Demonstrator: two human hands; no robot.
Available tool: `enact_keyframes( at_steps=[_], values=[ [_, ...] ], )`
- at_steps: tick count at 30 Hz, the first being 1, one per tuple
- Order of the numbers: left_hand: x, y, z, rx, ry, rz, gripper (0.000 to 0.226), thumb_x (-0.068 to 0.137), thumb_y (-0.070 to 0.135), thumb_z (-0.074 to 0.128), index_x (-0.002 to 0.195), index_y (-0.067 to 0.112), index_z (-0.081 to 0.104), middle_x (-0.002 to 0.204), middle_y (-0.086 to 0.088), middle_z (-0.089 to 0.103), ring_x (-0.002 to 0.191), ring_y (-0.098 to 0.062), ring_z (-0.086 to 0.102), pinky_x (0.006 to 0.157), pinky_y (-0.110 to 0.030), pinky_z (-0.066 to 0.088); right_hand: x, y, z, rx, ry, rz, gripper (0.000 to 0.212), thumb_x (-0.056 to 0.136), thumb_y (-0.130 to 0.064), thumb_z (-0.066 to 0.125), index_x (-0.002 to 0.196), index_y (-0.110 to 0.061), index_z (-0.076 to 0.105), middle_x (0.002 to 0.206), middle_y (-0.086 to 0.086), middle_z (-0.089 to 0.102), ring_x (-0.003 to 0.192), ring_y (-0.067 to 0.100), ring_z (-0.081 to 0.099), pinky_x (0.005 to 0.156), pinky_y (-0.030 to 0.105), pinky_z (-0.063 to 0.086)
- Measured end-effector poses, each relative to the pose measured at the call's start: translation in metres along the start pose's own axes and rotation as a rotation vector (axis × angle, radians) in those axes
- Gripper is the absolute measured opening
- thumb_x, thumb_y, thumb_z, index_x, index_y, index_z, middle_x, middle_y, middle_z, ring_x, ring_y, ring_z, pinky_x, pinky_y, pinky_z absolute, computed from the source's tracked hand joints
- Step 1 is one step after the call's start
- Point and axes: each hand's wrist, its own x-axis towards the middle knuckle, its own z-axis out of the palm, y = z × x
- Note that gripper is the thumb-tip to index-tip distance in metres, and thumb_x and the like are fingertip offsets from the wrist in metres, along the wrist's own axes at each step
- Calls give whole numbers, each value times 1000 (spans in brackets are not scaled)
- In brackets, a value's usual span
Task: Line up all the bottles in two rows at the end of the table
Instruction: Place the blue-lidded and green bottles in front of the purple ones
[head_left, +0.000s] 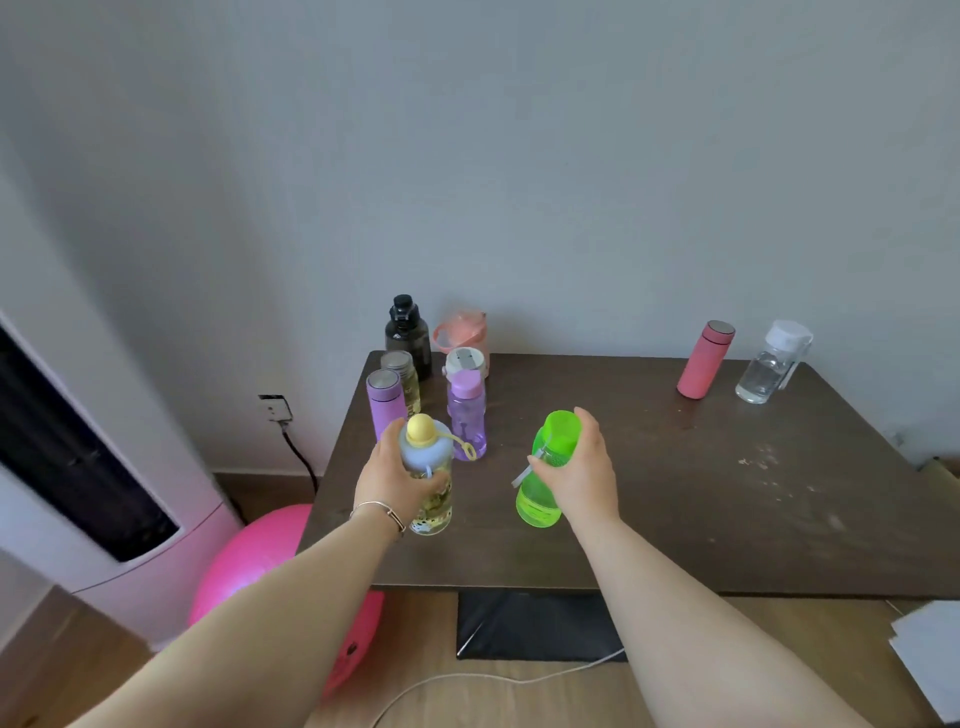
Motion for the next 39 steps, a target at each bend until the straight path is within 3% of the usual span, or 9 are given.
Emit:
enact_keyframes(
  at_steps=[4,13,30,39],
  values=[
    [21,-37,-37,35,-29,13,84,64,42,82,133,42,35,117,8,59,95,-19,61,79,-37,55,-10,-33,45,-4,-4,-17,92,74,-35,84,147,-29,28,147,0,43,127,28,50,98,43,45],
    [43,-75,-56,10,-90,55,84,67,38,85,134,37,36,119,6,57,97,-17,58,77,-28,47,-21,-64,93,-63,-5,-18,92,74,-33,85,147,-26,29,148,1,41,128,27,48,97,42,45],
    [79,-93,-21,-24,-92,-19,86,68,30,87,138,31,37,125,3,55,95,-13,54,77,-26,44,19,-42,137,-90,-126,-27,90,75,-34,83,147,-27,30,143,0,43,122,26,52,90,37,46],
    [84,-95,-14,-46,-80,-21,93,66,30,89,142,30,36,130,3,53,98,-9,52,81,-25,45,20,-29,147,-86,-156,-23,90,76,-35,83,146,-28,28,143,0,42,121,26,53,92,41,48]
  ],
)
